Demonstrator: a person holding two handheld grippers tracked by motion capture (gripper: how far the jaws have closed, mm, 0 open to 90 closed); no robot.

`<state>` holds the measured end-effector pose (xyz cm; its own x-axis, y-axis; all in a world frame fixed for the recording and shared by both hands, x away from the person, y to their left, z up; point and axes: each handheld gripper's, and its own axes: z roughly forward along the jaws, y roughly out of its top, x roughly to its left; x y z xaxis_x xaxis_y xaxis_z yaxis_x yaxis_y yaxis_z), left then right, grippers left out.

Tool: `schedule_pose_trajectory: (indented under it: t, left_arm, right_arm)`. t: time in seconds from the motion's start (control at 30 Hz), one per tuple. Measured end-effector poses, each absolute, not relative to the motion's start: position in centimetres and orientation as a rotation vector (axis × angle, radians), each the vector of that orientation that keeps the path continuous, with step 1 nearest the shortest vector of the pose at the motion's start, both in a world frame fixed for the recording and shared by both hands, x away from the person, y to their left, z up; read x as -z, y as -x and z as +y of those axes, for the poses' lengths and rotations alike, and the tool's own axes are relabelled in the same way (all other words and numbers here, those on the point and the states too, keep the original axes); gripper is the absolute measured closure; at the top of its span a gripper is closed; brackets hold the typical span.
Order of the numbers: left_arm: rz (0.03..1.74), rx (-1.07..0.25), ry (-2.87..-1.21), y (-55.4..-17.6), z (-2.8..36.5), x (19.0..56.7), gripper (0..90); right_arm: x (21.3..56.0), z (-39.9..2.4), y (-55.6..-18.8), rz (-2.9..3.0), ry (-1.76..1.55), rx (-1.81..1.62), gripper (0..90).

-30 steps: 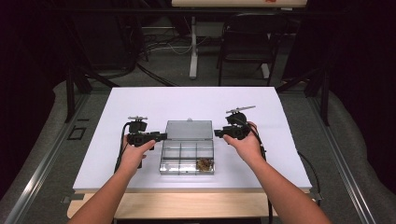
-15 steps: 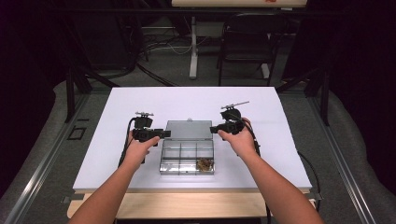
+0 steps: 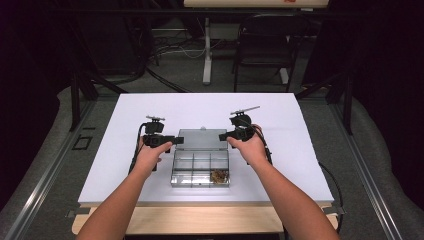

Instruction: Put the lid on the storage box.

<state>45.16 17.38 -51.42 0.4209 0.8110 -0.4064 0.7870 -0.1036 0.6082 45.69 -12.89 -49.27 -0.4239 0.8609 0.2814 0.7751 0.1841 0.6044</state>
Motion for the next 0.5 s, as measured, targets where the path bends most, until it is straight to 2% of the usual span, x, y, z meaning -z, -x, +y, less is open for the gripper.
schedule_pose_trajectory:
  t: [0.5]
  left_arm:
    - [1.426,-0.002,-1.909,-46.8,16.1,51.9,44.7]
  right_arm:
    - [50.4,-13.6,-47.6,2.28,-1.766,-1.045,47.8]
